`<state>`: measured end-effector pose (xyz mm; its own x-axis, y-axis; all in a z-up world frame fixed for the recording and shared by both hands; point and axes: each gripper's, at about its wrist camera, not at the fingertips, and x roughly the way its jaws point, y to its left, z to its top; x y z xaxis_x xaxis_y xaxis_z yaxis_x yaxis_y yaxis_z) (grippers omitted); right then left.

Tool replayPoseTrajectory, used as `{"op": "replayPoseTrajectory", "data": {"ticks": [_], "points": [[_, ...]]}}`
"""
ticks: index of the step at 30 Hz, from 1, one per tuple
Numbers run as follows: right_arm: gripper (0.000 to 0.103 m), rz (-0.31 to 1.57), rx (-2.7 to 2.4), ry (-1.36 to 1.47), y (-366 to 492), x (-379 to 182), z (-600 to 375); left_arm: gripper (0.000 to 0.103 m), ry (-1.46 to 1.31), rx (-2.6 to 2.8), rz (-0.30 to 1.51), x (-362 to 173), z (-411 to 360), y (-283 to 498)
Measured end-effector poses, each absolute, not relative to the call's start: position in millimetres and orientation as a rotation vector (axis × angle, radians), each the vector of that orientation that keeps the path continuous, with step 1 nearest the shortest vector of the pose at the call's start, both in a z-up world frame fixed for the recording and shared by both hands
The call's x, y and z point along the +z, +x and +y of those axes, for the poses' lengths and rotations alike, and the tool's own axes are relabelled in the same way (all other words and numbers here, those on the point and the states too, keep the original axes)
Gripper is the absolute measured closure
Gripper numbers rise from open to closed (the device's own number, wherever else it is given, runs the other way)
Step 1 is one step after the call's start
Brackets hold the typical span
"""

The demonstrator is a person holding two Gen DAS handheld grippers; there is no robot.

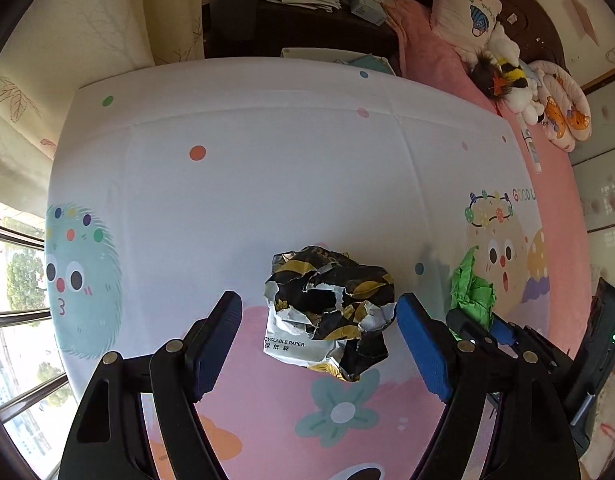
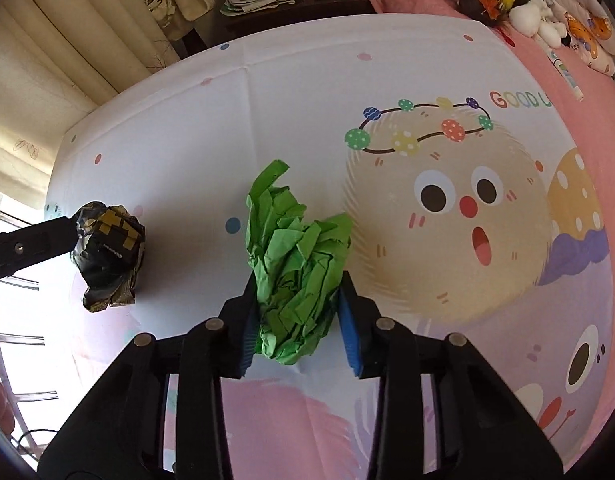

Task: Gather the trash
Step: 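Grasp the black-gold wrapper with the left tool while the right tool grasps the green paper, then carry the black-gold wrapper and green paper with both tools over the bin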

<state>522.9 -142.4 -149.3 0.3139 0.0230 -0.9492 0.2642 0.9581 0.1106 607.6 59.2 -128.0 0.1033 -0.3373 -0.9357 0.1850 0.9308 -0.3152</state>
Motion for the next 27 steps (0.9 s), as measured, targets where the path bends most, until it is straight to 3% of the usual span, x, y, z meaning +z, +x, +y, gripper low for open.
{"op": "replayPoseTrajectory", "data": {"ticks": [7, 8, 12, 14, 27], "points": [[0.072, 1.246, -0.149, 0.297, 511.9, -146.5, -148.4, 0.022, -0.148, -0.435, 1.458, -151.3, 31.7, 608.0], [0.072, 1.244, -0.149, 0.305, 508.3, -145.9, -149.1, 0.024, -0.129, -0.427, 1.459, -154.3, 26.5, 606.9], [0.072, 1.233, -0.151, 0.323, 494.4, -140.2, -152.0, 0.049, -0.082, -0.404, 1.421, -155.9, 12.0, 597.3], [0.072, 1.226, -0.153, 0.327, 489.3, -137.2, -154.1, 0.051, -0.087, -0.395, 1.401, -152.0, 8.9, 592.4], [0.073, 1.178, -0.068, 0.365, 400.1, -101.0, -172.3, 0.052, 0.006, -0.369, 1.256, -79.4, 15.8, 466.5]]}}
